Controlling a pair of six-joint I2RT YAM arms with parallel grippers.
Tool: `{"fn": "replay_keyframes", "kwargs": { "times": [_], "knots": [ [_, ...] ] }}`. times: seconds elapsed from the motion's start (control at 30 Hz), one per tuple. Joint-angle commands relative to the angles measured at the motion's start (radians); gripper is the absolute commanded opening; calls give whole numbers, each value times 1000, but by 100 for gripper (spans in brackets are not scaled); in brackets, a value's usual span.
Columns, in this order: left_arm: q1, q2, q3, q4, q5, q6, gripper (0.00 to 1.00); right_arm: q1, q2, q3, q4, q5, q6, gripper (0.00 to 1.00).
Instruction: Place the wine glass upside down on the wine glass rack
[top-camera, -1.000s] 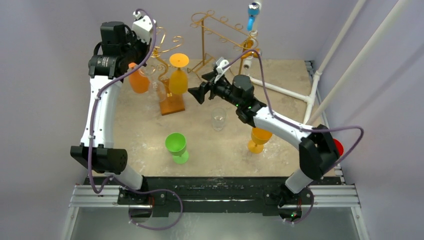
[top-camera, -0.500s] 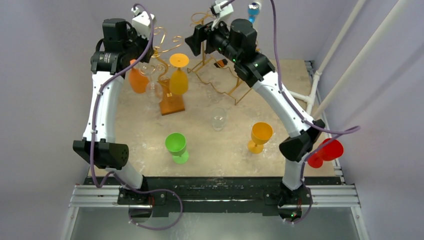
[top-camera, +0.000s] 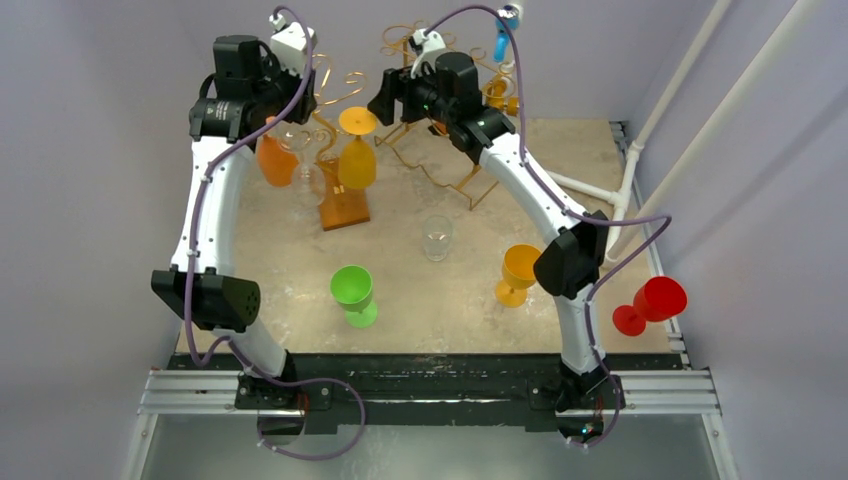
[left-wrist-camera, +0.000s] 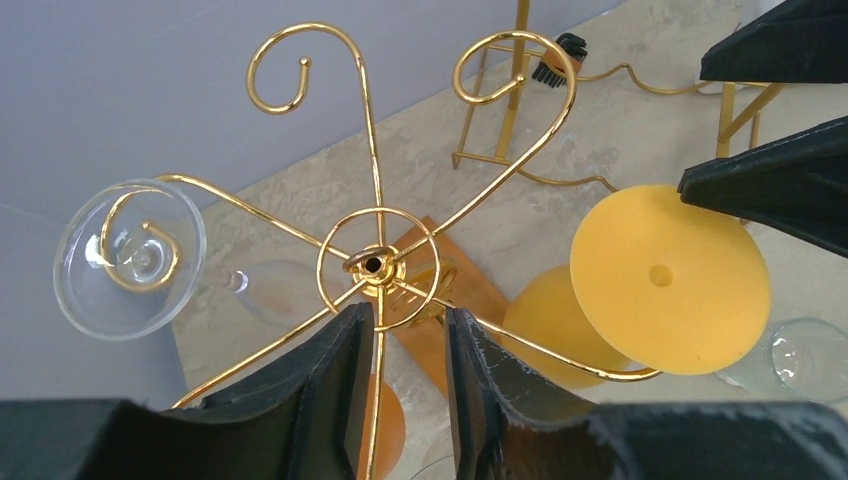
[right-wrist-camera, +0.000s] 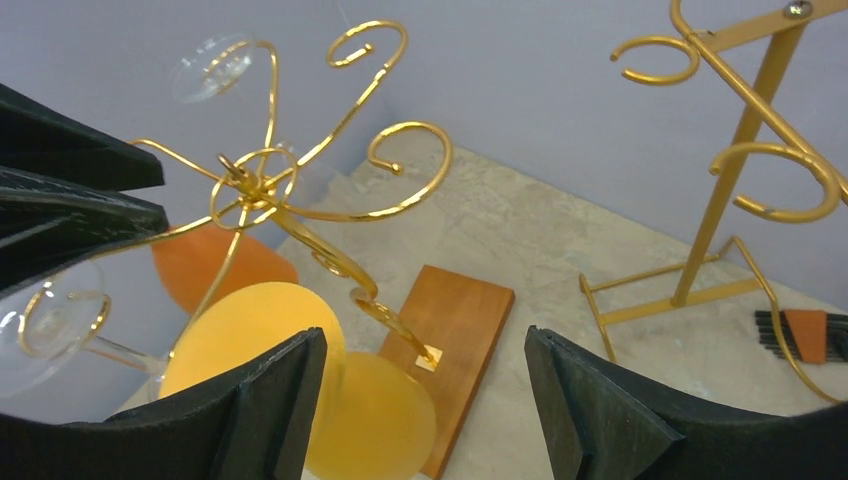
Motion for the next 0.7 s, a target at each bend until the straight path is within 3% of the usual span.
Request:
{"fn": "replay_keyframes", "kwargs": {
  "times": [0.0,0.2,0.67],
  "knots": [
    [-9,14,46,57,28,-53,38,4,-16,37,148,-50,53,81],
    [-17,40,29,91,2,-84,43,-2,53,94,213,-72,97,79],
    [-26,54,12,145,-46,-87,38,-20,140,55,467,-121,237,68]
  ]
}}
